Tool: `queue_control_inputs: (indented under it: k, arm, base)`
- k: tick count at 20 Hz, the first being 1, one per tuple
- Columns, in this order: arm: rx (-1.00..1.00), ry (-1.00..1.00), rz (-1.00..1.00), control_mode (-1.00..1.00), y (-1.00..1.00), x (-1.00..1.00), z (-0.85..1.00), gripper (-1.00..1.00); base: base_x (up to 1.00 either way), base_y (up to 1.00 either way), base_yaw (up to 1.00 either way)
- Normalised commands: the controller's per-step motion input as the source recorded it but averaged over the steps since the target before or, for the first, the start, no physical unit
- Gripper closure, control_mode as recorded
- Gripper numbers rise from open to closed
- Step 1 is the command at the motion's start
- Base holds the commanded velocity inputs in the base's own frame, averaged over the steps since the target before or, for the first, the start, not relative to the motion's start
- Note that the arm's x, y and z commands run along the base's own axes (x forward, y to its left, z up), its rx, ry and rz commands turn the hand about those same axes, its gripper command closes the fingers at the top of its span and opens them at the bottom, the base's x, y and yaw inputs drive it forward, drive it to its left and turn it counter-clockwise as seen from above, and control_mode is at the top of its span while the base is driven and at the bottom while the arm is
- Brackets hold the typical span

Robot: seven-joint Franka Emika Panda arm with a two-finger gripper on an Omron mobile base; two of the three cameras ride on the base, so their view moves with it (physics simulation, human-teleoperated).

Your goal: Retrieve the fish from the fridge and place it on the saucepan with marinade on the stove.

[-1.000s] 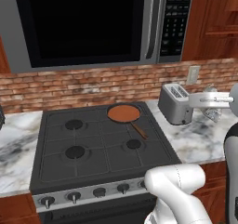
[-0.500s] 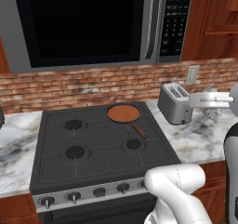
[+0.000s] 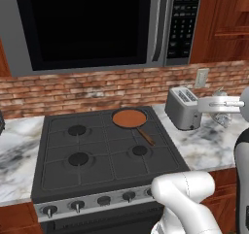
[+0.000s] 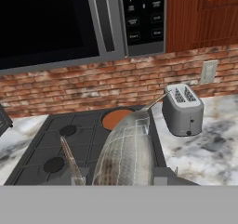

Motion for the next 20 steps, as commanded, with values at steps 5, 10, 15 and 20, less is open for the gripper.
queue_control_inputs:
  k: [5, 10, 15, 20]
  arm:
    - [0.0, 0.0, 0.0, -1.0, 0.01, 0.0, -0.28, 1.0]
    - [0.0, 0.0, 0.0, -1.0, 0.03, 0.0, -0.41, 1.0]
    - [0.0, 0.04, 0.0, -1.0, 0.07, 0.02, -0.33, 1.0]
    - [0.0, 0.17, 0.0, -1.0, 0.11, 0.13, -0.09, 1.0]
  base:
    - [0.0, 0.0, 0.0]
    - [0.0, 0.0, 0.0]
    - [0.0, 0.0, 0.0]
    - [0.0, 0.0, 0.0]
